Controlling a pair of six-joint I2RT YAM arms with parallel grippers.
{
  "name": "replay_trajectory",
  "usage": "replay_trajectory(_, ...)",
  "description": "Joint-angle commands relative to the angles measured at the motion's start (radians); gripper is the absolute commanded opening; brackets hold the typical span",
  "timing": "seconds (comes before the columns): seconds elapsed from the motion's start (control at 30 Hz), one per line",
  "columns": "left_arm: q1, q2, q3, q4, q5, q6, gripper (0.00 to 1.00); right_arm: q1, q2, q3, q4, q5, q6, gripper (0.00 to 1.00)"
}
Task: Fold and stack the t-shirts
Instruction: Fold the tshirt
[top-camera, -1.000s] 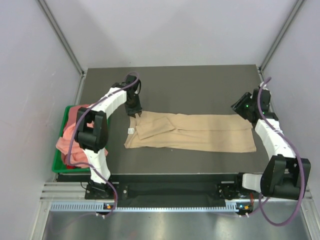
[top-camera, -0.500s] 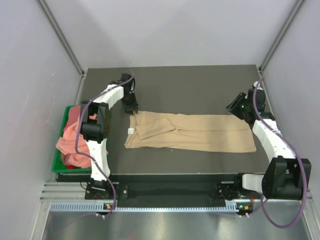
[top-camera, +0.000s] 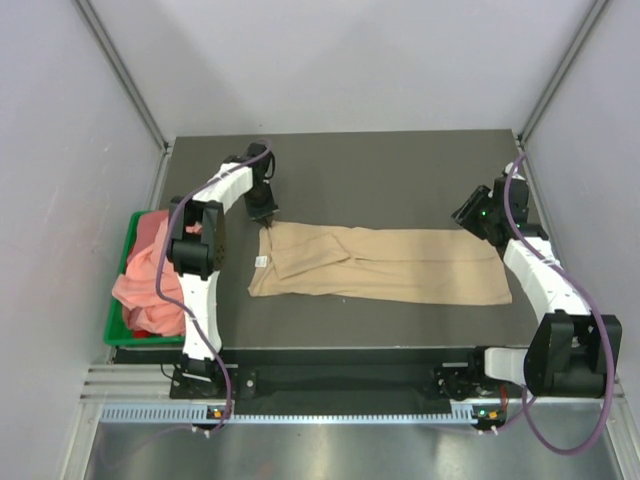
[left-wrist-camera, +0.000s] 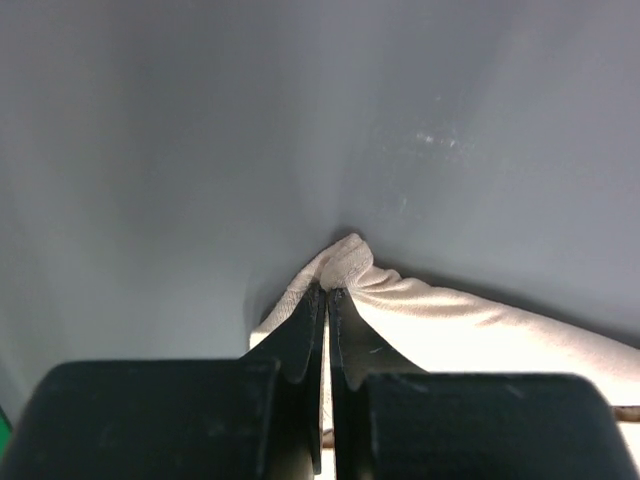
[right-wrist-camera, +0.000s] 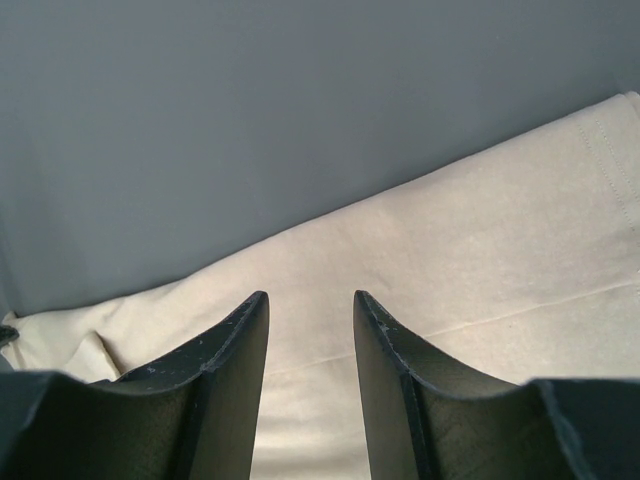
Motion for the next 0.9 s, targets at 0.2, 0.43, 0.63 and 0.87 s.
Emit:
replay_trajectory(0.2, 0.013, 0.175, 0.208, 0.077, -0.074, -0.015, 0.00, 0.016, -0.003, 0.053, 0.049, 0.044, 0.014, 0.41)
replay_trajectory(0.43, 0.013, 0.301, 0.428, 0.241, -0.041, -0.064, 0.00, 0.017, 0.034, 0.102, 0.046, 0.090, 0.023, 0.41)
replay_trajectory(0.63, 0.016, 0.381, 0.529, 0.541, 0.102, -0.151, 0.00, 0.020, 0.063, 0.093, 0.105, 0.090, 0.051, 0.41)
replay_trajectory(0.87, 0.017, 0.504, 0.611, 1.009, 0.232, -0.350, 0.00, 0.024, 0.108, 0.101, 0.175, 0.093, 0.066, 0.41)
